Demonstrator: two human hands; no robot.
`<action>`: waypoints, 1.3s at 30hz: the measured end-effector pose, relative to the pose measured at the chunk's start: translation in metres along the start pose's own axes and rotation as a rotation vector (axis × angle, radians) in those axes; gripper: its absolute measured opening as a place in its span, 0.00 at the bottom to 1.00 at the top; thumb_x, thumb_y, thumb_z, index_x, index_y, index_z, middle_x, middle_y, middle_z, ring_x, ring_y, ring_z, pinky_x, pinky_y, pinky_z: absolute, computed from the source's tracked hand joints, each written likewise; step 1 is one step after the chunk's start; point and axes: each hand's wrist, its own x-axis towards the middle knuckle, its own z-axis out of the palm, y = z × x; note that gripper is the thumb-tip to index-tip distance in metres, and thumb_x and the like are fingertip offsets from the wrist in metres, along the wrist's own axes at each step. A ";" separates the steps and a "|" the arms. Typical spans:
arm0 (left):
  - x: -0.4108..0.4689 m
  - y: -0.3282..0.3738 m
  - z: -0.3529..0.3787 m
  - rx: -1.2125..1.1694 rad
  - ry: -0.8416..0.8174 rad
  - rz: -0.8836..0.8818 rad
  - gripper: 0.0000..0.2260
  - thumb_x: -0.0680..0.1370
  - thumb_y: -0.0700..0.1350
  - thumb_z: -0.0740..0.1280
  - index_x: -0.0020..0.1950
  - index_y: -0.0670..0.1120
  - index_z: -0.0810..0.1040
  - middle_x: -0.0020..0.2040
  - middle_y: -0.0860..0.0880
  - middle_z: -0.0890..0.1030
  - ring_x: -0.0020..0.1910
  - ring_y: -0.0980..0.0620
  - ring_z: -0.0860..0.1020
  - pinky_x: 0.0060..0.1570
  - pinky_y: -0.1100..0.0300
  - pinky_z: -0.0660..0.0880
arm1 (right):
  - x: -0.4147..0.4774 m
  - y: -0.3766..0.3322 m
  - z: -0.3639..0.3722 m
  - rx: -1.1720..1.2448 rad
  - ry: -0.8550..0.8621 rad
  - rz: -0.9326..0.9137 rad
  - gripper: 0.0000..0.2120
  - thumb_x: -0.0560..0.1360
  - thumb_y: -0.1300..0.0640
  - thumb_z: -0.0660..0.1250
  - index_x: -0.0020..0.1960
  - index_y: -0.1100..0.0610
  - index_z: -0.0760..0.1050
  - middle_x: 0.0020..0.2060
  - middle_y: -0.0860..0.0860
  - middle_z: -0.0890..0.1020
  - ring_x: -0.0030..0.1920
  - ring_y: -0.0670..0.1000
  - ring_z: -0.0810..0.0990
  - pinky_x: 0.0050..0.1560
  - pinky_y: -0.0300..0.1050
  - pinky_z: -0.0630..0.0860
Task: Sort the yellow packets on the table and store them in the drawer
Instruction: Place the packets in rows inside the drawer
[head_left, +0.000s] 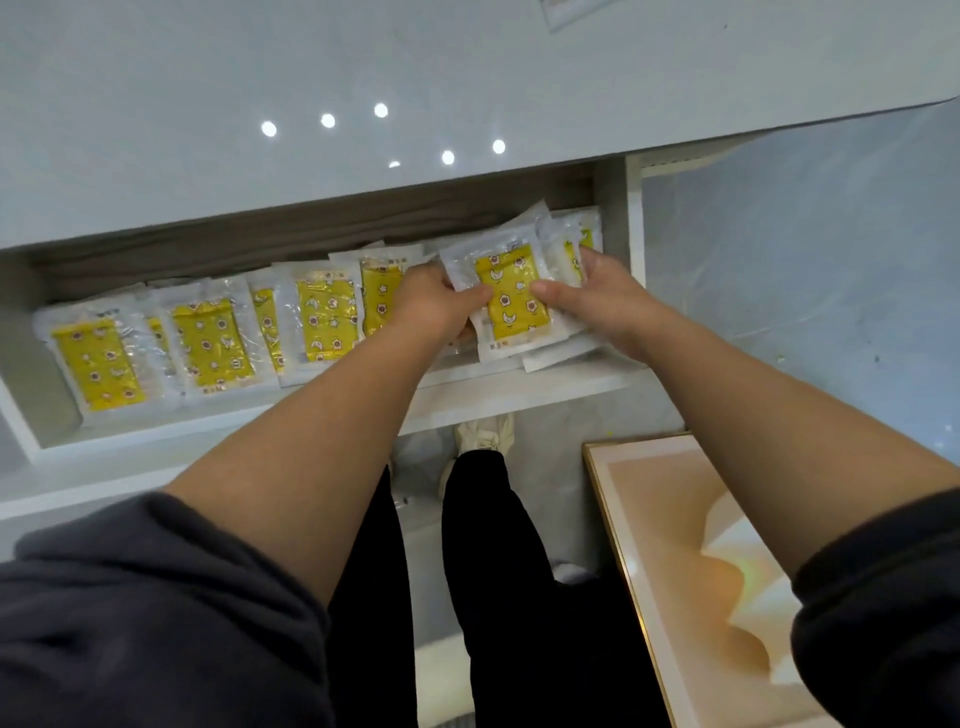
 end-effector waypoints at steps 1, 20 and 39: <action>0.005 -0.004 0.001 -0.006 0.026 -0.004 0.11 0.75 0.45 0.71 0.56 0.45 0.78 0.51 0.43 0.83 0.43 0.45 0.82 0.47 0.49 0.81 | 0.000 0.002 -0.002 0.012 0.020 0.004 0.16 0.75 0.51 0.70 0.61 0.50 0.73 0.55 0.48 0.82 0.54 0.50 0.82 0.60 0.50 0.76; -0.037 -0.023 -0.075 -0.421 -0.015 0.018 0.10 0.78 0.50 0.68 0.54 0.44 0.76 0.49 0.45 0.83 0.49 0.46 0.83 0.49 0.49 0.81 | -0.044 -0.045 0.089 0.109 0.182 -0.100 0.18 0.74 0.52 0.70 0.61 0.54 0.74 0.55 0.50 0.81 0.55 0.49 0.80 0.59 0.51 0.77; -0.007 -0.157 -0.252 0.400 0.540 0.028 0.13 0.76 0.50 0.69 0.50 0.41 0.73 0.41 0.43 0.76 0.39 0.43 0.75 0.40 0.53 0.72 | 0.026 -0.089 0.264 -0.623 0.118 -0.107 0.16 0.76 0.43 0.65 0.38 0.54 0.67 0.34 0.49 0.71 0.39 0.52 0.72 0.30 0.42 0.64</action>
